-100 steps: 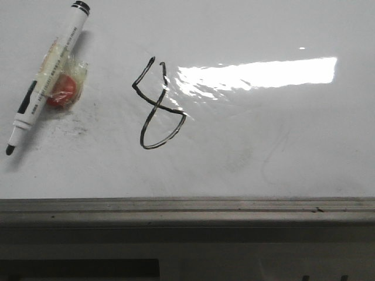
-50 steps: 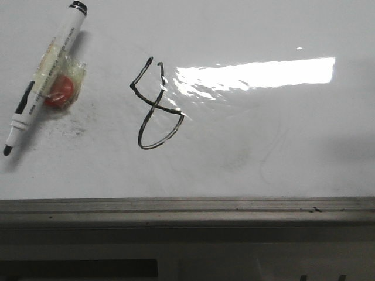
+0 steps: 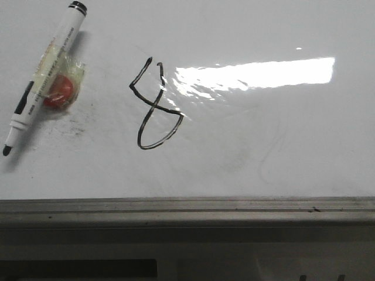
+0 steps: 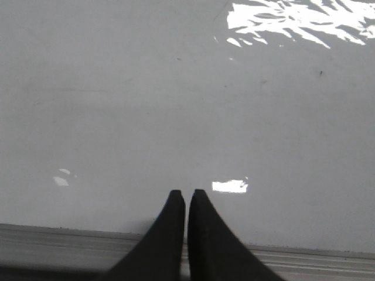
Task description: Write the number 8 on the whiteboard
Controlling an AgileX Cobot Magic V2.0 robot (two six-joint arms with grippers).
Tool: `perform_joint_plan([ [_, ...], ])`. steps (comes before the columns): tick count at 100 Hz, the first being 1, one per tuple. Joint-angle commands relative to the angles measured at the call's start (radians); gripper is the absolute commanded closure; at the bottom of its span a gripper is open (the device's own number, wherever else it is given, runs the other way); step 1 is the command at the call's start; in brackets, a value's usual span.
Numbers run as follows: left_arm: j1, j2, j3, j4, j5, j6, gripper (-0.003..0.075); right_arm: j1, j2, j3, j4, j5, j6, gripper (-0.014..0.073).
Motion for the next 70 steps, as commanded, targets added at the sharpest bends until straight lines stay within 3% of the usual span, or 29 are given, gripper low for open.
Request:
perform_joint_plan([
  [1, -0.006, -0.031, 0.031, -0.010, -0.045, -0.004, 0.0741, -0.018, -0.021, 0.012, 0.029, 0.090, -0.037, 0.0658],
  [13, -0.006, -0.031, 0.031, -0.010, -0.045, -0.004, 0.0741, -0.018, -0.064, 0.012, 0.184, 0.267, -0.215, 0.0658],
  [33, -0.006, -0.031, 0.031, -0.010, -0.045, -0.004, 0.0741, -0.019, -0.146, 0.012, 0.202, 0.525, -0.225, 0.0658],
  [70, -0.006, -0.031, 0.031, -0.010, -0.045, -0.004, 0.0741, -0.022, -0.146, 0.012, 0.200, 0.518, -0.225, 0.0658],
])
